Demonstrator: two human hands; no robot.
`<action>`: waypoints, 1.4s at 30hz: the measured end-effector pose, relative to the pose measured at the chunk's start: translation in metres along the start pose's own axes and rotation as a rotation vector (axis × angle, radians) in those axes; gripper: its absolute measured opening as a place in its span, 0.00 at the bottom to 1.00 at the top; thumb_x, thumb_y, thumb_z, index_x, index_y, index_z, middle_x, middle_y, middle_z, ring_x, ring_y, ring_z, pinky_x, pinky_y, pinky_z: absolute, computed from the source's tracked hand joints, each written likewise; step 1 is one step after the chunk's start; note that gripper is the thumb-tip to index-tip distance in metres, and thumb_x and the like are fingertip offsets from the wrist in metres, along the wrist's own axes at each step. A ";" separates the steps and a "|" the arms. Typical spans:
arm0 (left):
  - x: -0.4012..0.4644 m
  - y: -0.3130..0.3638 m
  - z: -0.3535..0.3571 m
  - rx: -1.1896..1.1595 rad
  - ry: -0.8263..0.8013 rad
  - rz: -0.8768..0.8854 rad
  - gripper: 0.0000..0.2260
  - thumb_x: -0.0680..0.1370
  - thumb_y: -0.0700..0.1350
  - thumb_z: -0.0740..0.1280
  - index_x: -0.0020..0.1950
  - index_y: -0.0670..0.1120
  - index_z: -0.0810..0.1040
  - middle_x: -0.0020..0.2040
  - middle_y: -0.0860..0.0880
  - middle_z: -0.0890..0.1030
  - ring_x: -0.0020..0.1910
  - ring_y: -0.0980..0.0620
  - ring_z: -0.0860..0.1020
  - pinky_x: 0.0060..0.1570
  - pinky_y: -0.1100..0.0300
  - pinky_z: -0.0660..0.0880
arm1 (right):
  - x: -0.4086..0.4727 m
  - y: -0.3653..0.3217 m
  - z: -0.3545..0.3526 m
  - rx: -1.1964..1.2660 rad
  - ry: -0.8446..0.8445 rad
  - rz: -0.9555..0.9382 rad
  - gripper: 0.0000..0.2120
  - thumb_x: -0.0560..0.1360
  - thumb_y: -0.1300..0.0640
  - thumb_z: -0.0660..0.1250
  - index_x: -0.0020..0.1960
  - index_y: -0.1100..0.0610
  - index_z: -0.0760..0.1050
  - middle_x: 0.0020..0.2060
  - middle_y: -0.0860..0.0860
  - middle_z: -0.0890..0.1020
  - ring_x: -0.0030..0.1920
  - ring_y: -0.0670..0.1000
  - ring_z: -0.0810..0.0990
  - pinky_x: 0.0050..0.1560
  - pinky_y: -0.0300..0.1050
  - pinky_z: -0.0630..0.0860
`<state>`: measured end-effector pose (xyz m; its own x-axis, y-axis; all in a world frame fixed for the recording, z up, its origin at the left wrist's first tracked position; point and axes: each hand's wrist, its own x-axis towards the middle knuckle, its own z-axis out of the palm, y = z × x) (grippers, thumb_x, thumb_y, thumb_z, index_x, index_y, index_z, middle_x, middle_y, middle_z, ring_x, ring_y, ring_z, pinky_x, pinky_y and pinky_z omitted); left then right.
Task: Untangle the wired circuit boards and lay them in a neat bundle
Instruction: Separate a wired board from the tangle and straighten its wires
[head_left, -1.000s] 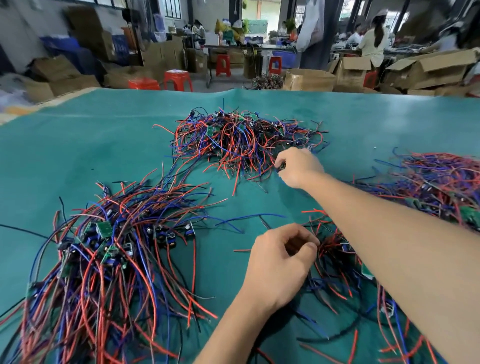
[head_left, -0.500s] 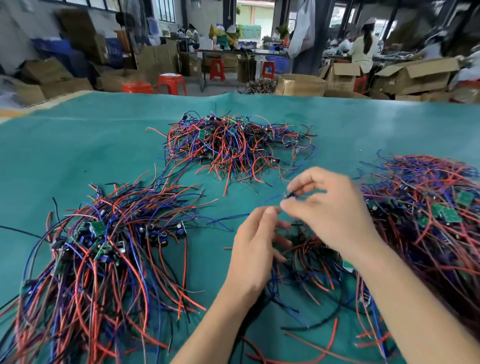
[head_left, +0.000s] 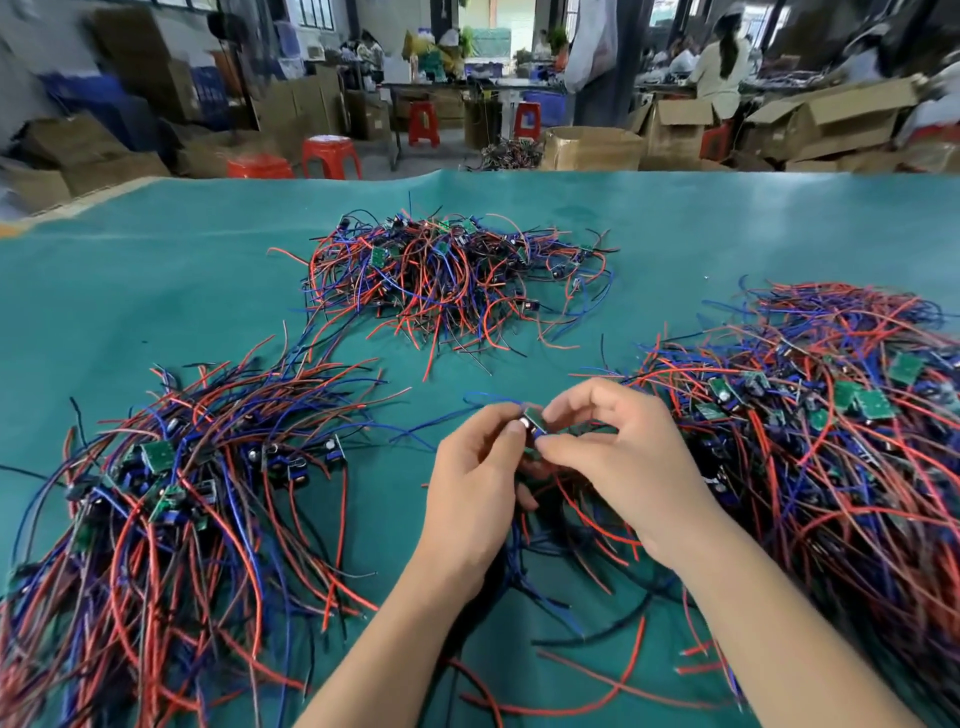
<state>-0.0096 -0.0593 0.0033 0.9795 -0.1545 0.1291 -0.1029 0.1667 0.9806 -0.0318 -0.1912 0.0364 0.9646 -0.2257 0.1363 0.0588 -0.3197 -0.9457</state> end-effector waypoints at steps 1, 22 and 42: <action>0.000 0.001 0.000 -0.016 -0.001 0.012 0.11 0.83 0.38 0.61 0.53 0.47 0.82 0.39 0.45 0.78 0.35 0.44 0.74 0.28 0.58 0.70 | 0.001 0.001 -0.001 0.015 0.006 0.025 0.11 0.61 0.54 0.76 0.43 0.50 0.82 0.39 0.48 0.86 0.41 0.56 0.86 0.53 0.59 0.82; -0.001 0.002 -0.002 -0.148 0.003 0.028 0.05 0.77 0.37 0.71 0.52 0.38 0.81 0.33 0.48 0.78 0.30 0.51 0.75 0.29 0.64 0.73 | -0.001 -0.005 -0.008 -0.091 -0.289 0.018 0.12 0.66 0.54 0.66 0.47 0.47 0.85 0.35 0.53 0.87 0.38 0.57 0.84 0.55 0.65 0.80; -0.003 0.001 -0.002 -0.092 -0.174 -0.034 0.07 0.73 0.38 0.74 0.50 0.39 0.84 0.40 0.42 0.86 0.33 0.55 0.82 0.37 0.68 0.75 | 0.006 0.003 -0.013 0.184 -0.112 0.013 0.03 0.79 0.63 0.71 0.46 0.59 0.80 0.32 0.47 0.82 0.30 0.46 0.78 0.32 0.37 0.75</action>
<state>-0.0127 -0.0561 0.0039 0.9368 -0.3259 0.1275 -0.0465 0.2452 0.9684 -0.0294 -0.2052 0.0383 0.9875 -0.1218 0.0998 0.0823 -0.1415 -0.9865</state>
